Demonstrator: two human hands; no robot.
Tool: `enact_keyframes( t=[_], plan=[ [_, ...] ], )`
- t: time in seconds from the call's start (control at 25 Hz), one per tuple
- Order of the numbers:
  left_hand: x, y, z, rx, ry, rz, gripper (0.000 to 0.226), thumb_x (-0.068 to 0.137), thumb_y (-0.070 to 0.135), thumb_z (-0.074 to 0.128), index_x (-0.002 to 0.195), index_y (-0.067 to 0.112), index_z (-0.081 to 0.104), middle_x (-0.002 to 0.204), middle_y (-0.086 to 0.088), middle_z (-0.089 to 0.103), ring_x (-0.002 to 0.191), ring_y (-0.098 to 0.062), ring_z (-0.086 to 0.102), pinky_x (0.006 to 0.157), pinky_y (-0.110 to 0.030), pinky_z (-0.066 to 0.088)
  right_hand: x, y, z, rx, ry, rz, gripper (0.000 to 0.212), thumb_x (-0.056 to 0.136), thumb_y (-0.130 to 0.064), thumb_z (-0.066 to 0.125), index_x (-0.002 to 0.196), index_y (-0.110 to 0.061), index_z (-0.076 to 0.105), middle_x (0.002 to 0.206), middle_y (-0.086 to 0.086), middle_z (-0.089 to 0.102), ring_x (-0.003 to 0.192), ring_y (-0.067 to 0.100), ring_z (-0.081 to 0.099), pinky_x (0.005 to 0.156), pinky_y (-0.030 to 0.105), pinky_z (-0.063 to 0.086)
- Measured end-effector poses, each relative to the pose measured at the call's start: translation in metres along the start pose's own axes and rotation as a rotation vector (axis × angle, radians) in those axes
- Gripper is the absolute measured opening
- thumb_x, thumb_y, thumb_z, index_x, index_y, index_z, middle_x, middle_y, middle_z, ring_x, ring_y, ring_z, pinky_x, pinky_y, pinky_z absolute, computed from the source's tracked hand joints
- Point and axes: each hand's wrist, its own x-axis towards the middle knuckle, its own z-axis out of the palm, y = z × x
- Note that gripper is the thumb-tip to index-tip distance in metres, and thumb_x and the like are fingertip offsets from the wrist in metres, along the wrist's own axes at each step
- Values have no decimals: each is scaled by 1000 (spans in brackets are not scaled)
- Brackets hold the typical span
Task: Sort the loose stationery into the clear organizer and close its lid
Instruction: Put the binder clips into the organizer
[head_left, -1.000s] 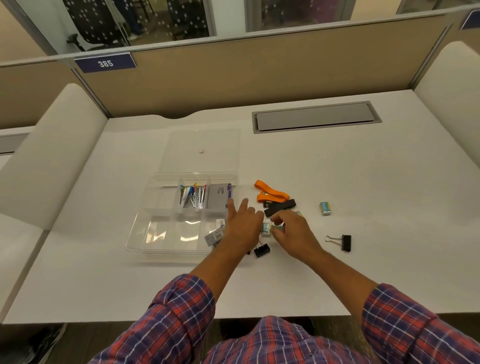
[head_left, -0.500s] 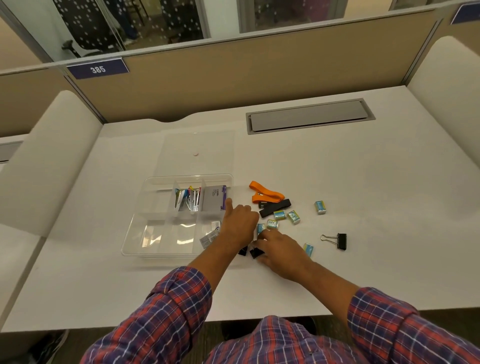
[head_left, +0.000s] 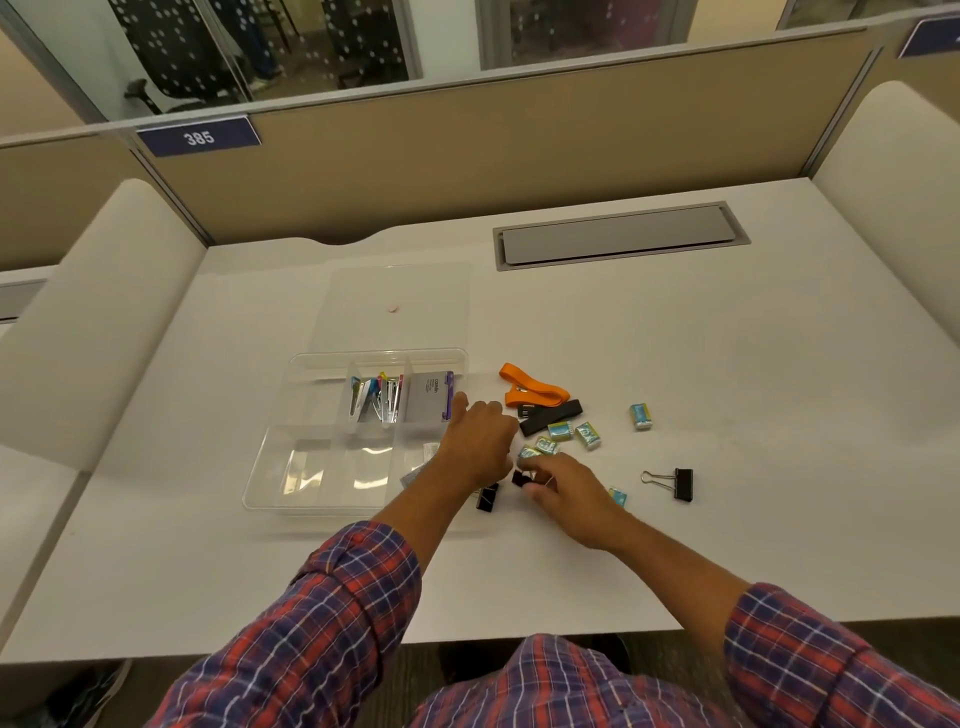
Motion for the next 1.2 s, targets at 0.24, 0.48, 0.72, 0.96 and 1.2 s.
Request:
enact_keyframes(
  t=[0.24,0.48,0.72,0.96,1.2],
  plan=[
    [-4,-8,-29,-734,268,-121,30,82,20,74,112,20,77,106,0,74,94,-10,66,87,-28,50,-7,1,-35,1163,22,251,31,106,-10,47,131,-15,65,108,17,64,91,25,67,82,36,58],
    [-19,5,-42,-2040,199,-482,30,93,12,52,109,3,75,103,-9,75,100,-27,68,75,-36,58,-8,-1,-57,1582,-2,209,33,102,-10,50,132,-10,64,123,22,66,96,33,68,85,43,58],
    [-36,12,-45,-2363,33,-495,13,86,20,72,92,8,70,93,-13,67,78,-23,65,64,-33,53,-8,-20,-75,1672,-81,186,30,96,-34,57,105,-7,68,105,22,66,90,36,64,80,43,59],
    [-48,21,-34,-2287,16,-543,13,93,1,65,104,8,67,90,-15,71,76,-24,66,64,-36,57,-7,-22,-87,1340,118,166,23,88,-13,73,73,-16,55,94,22,69,72,30,69,56,33,55],
    [-58,38,-7,-1177,63,-548,14,100,31,63,102,19,71,89,-4,73,76,-16,66,68,-34,57,-16,-4,-110,1099,220,161,34,87,-16,77,117,-16,60,106,19,76,79,35,74,55,35,59]
  ],
)
